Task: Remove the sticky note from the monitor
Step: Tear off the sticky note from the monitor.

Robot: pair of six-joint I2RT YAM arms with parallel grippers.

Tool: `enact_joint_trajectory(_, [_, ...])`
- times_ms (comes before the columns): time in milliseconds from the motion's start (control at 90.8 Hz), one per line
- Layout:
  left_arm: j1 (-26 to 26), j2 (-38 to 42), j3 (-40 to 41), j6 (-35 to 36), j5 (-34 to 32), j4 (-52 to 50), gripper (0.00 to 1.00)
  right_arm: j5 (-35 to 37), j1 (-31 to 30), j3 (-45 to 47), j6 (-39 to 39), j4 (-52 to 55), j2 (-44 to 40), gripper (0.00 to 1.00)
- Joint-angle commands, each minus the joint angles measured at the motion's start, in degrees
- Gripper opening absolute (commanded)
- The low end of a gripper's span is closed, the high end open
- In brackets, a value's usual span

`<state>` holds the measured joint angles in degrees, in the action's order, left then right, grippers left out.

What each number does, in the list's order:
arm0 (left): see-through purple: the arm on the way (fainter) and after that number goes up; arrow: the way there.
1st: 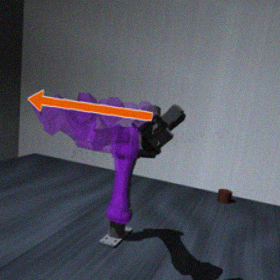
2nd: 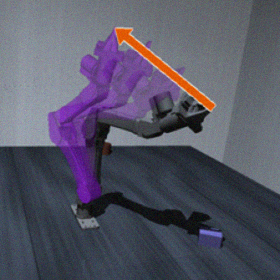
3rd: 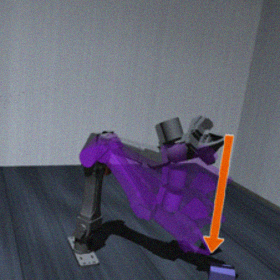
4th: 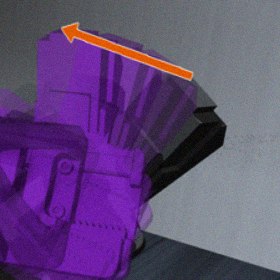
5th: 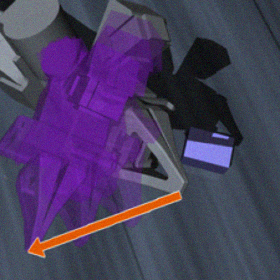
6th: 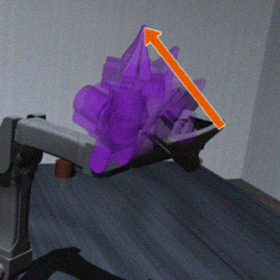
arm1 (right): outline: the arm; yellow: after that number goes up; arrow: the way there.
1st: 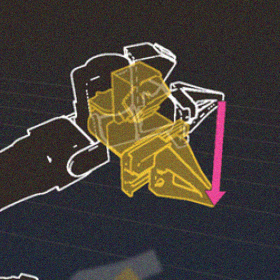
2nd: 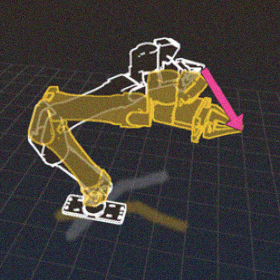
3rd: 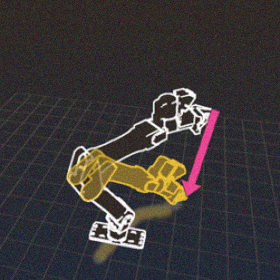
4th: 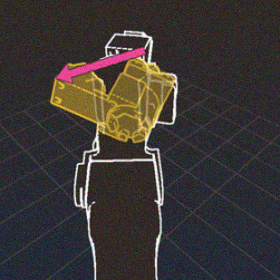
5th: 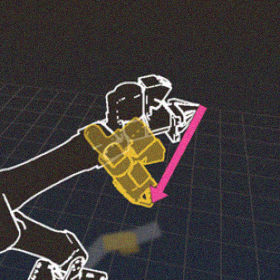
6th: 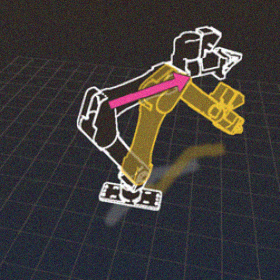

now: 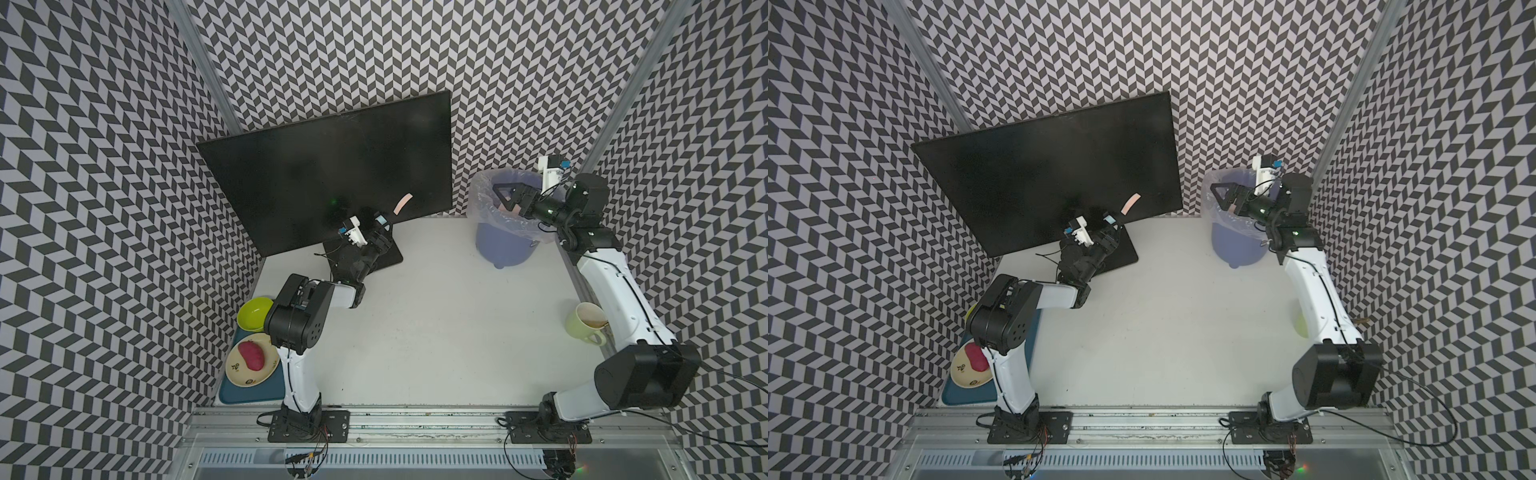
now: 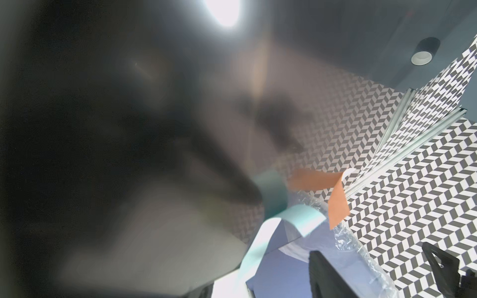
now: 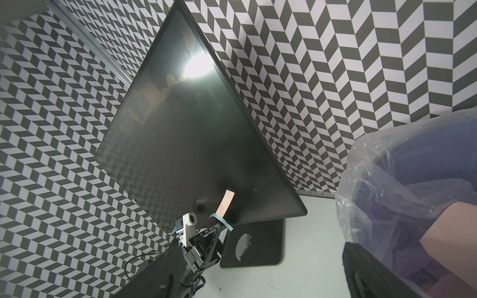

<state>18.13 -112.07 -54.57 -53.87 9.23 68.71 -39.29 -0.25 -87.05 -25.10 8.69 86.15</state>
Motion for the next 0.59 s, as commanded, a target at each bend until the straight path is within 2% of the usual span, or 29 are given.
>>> enact_joint_trajectory(0, [-0.02, -1.92, -2.34, -0.2, -0.03, -0.2, 0.59, -1.07, -0.36, 0.44, -0.43, -3.75, -1.61, 0.99])
enact_joint_trajectory(253, [0.06, -2.36, -2.93, -0.28, 0.82, -0.7, 0.38, -1.76, -0.36, 1.08, -1.09, -4.85, -1.33, 0.99])
enact_joint_trajectory(584, [-0.02, -0.74, -2.55, -0.12, 0.97, -0.72, 0.02, -2.41, -0.35, 0.98, -1.52, -5.74, -0.16, 0.99])
